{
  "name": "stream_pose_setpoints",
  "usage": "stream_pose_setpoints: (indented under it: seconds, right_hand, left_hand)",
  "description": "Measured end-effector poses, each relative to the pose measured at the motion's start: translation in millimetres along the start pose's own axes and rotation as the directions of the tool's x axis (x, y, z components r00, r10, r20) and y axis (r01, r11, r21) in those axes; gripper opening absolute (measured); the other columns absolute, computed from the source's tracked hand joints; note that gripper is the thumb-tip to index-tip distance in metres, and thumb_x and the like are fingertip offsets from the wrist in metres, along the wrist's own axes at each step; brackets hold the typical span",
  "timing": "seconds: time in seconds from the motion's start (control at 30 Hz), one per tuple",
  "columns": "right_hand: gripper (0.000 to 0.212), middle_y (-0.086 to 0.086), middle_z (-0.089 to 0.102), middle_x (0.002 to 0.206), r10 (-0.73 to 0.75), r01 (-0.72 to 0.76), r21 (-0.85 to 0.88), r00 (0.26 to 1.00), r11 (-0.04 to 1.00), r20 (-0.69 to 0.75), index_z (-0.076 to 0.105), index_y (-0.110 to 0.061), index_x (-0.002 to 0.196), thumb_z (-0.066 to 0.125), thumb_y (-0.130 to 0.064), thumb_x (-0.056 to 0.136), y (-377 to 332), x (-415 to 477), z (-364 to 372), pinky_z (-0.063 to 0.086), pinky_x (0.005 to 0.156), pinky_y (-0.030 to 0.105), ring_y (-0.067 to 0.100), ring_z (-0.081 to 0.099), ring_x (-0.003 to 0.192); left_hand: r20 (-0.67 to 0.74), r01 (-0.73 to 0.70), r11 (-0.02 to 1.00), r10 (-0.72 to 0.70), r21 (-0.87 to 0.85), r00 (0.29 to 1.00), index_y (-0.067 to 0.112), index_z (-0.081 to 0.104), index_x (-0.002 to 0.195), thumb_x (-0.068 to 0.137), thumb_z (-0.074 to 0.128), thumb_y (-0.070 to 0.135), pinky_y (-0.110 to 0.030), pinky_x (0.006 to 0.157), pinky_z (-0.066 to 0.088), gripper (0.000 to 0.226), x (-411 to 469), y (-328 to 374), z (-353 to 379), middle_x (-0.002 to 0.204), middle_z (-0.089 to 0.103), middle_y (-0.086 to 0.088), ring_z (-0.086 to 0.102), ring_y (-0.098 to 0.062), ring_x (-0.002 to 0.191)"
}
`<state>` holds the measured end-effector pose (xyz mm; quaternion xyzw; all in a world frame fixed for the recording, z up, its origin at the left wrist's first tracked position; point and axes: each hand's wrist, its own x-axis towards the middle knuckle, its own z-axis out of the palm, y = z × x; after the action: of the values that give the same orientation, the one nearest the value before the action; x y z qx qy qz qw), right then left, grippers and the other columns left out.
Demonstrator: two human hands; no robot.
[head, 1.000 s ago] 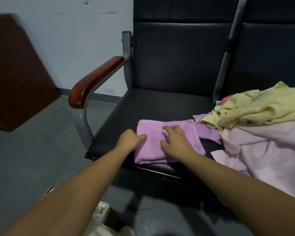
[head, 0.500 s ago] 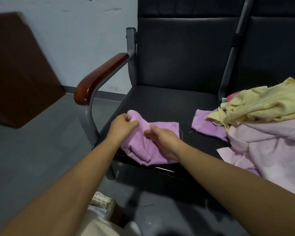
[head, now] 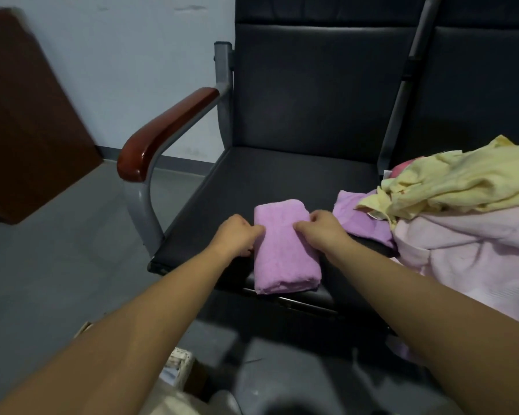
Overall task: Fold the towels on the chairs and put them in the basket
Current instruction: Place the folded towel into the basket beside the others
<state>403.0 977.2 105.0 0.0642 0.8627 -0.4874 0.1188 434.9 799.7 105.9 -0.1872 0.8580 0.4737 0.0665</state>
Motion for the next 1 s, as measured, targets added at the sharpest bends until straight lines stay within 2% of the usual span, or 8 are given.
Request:
stream_pose_setpoints:
  seconds: [0.1, 0.2, 0.27, 0.37, 0.53, 0.67, 0.73, 1.0]
  right_hand:
    - [0.007, 0.007, 0.067, 0.096, 0.009, -0.008, -0.089, 1.000, 0.996, 0.005, 0.060, -0.016, 0.096, 0.058, -0.020, 0.091, 10.1, 0.3, 8.4, 0.056, 0.082, 0.038, 0.026, 0.066, 0.089]
    - [0.006, 0.008, 0.070, 0.095, 0.044, -0.049, 0.071, 0.997, 0.996, 0.064, 0.064, -0.013, 0.093, 0.058, -0.014, 0.092, 11.6, -1.4, 14.5, 0.055, 0.073, 0.032, 0.018, 0.065, 0.080]
    - [0.010, 0.008, 0.070, 0.091, 0.027, -0.037, 0.117, 0.996, 0.992, 0.086, 0.067, -0.007, 0.094, 0.058, -0.013, 0.094, 9.8, -4.8, 17.9, 0.052, 0.066, 0.028, 0.015, 0.064, 0.075]
    - [0.017, 0.010, 0.073, 0.094, -0.033, 0.015, 0.213, 0.996, 0.977, 0.081, 0.069, -0.004, 0.099, 0.058, -0.016, 0.096, 1.2, -8.0, 27.5, 0.053, 0.067, 0.030, 0.021, 0.067, 0.081]
    - [0.022, 0.001, 0.071, 0.108, -0.210, 0.139, 0.389, 0.966, 0.911, 0.148, 0.063, -0.022, 0.113, 0.060, -0.036, 0.096, -46.5, -21.8, 64.0, 0.058, 0.084, 0.039, 0.019, 0.069, 0.098]
    - [0.045, 0.006, 0.073, 0.112, -0.187, -0.060, 0.532, 0.898, 0.845, 0.399, 0.063, -0.013, 0.121, 0.072, -0.041, 0.088, -87.6, -38.1, 109.2, 0.058, 0.088, 0.046, 0.026, 0.071, 0.102]
    - [0.039, 0.011, 0.076, 0.106, -0.192, -0.110, 0.490, 0.830, 0.865, 0.524, 0.069, -0.004, 0.113, 0.075, -0.033, 0.086, -104.8, -50.1, 142.0, 0.058, 0.086, 0.044, 0.029, 0.072, 0.100]
    - [0.034, 0.012, 0.075, 0.105, -0.189, 0.101, 0.161, 0.620, 0.982, 0.761, 0.070, -0.005, 0.111, 0.075, -0.028, 0.087, -106.9, -100.8, 310.2, 0.057, 0.091, 0.047, 0.030, 0.072, 0.099]
  left_hand:
    - [0.046, 0.100, 0.992, -0.096, -0.082, 0.994, 0.005, 0.063, 0.102, 0.087, 0.070, 0.035, -0.035, 0.072, 0.059, 0.035, 7.0, -1.0, 9.1, 0.102, 0.068, -0.010, 0.067, -0.021, 0.085]
    - [0.094, 0.196, 0.967, -0.183, -0.163, 0.979, 0.005, 0.064, 0.112, 0.080, 0.077, 0.042, -0.033, 0.069, 0.054, 0.050, 11.4, -2.0, 10.8, 0.102, 0.071, -0.010, 0.069, -0.024, 0.086]
    - [0.154, 0.225, 0.933, -0.187, -0.280, 0.970, 0.005, 0.067, 0.113, 0.081, 0.077, 0.032, -0.041, 0.082, 0.059, 0.043, 11.8, -3.0, 6.2, 0.102, 0.073, -0.012, 0.071, -0.028, 0.091]
    - [0.194, 0.200, 0.840, -0.115, -0.505, 0.974, 0.013, 0.064, 0.119, 0.085, 0.070, 0.017, -0.049, 0.094, 0.055, 0.034, 7.6, -2.9, -13.2, 0.111, 0.072, -0.014, 0.069, -0.031, 0.102]
    - [0.047, 0.047, 0.705, -0.019, -0.708, 0.999, 0.016, 0.061, 0.122, 0.088, 0.064, 0.016, -0.044, 0.087, 0.057, 0.034, -10.5, -5.8, -73.7, 0.113, 0.071, -0.016, 0.068, -0.030, 0.102]
    - [-0.011, 0.020, 0.572, -0.051, -0.820, 0.999, 0.013, 0.060, 0.126, 0.089, 0.064, 0.020, -0.042, 0.082, 0.057, 0.037, -38.5, -44.0, -129.6, 0.115, 0.071, -0.016, 0.068, -0.030, 0.103]
    - [-0.042, 0.011, 0.509, -0.093, -0.861, 0.995, 0.011, 0.059, 0.128, 0.089, 0.065, 0.023, -0.041, 0.080, 0.057, 0.041, -54.8, -81.4, -155.9, 0.118, 0.070, -0.017, 0.068, -0.029, 0.105]
    - [-0.153, -0.088, 0.203, -0.333, -0.975, 0.930, 0.003, 0.045, 0.143, 0.087, 0.061, 0.016, -0.043, 0.077, 0.060, 0.059, -125.5, -256.6, -194.9, 0.134, 0.059, -0.027, 0.060, -0.037, 0.123]
